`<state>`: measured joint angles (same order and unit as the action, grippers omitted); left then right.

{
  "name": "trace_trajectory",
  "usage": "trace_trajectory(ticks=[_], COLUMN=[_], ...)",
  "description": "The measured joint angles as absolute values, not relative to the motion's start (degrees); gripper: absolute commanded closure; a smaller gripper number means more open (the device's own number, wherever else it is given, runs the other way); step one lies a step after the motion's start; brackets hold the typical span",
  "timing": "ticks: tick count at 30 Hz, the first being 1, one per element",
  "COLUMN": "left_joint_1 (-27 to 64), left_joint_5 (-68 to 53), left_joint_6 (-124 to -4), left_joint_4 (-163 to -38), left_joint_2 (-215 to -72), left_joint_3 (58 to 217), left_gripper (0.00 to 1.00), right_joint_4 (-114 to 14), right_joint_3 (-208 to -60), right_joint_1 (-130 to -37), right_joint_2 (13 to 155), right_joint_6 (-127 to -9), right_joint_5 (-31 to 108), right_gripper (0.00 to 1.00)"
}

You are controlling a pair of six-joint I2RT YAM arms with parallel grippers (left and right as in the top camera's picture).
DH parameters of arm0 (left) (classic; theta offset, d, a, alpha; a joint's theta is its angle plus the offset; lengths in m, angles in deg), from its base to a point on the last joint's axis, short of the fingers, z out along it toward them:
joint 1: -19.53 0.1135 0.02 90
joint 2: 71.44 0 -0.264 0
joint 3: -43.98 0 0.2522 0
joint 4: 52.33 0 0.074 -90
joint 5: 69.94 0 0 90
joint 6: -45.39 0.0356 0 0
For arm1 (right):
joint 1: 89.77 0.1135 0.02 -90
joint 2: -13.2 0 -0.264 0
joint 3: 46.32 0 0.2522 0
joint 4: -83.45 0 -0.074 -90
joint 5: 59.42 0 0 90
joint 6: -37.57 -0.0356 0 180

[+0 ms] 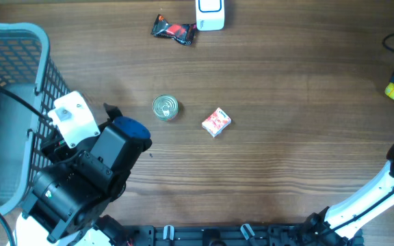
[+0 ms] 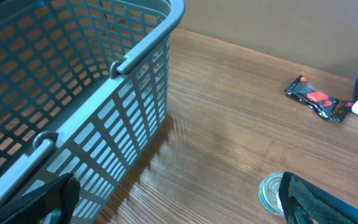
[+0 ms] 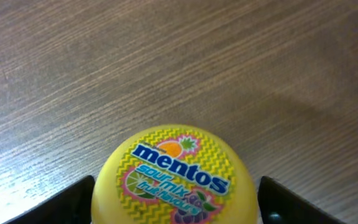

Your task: Scan the item barcode

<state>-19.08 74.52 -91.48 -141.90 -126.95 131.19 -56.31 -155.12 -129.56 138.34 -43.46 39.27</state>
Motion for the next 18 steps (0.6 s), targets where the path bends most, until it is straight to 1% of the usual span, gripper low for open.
trace_trajectory(ticks=[2,4,13,18], left_joint_1=[-19.1,-19.1,-19.1,-19.1], left_joint_5=[74.7,74.9,75.3,76.2], left_joint_6=[-91.5,-91.5,-91.5,-91.5], left_joint_4=[-141.9,-141.9,-141.9,-141.9], left_joint_2=[-126.9,-126.9,-126.9,-126.9], left_joint_3=[131.2,131.2,131.2,131.2], left_gripper=[0.0,0.0,0.0,0.0], right_joint_4=[-56.7,-57.1,-56.8,-55.7], right_joint_3=[-155.1,-155.1,-155.1,-155.0], right_joint_1=[-129.6,-129.6,-129.6,-129.5], right_joint_2=[138.3,138.3,137.9,133.3], right_joint_6=[-43.4,-43.3,-43.3,-43.4], right_joint_5=[39.4,39.4,38.6,39.4], right_gripper=[0.05,0.0,0.0,0.0])
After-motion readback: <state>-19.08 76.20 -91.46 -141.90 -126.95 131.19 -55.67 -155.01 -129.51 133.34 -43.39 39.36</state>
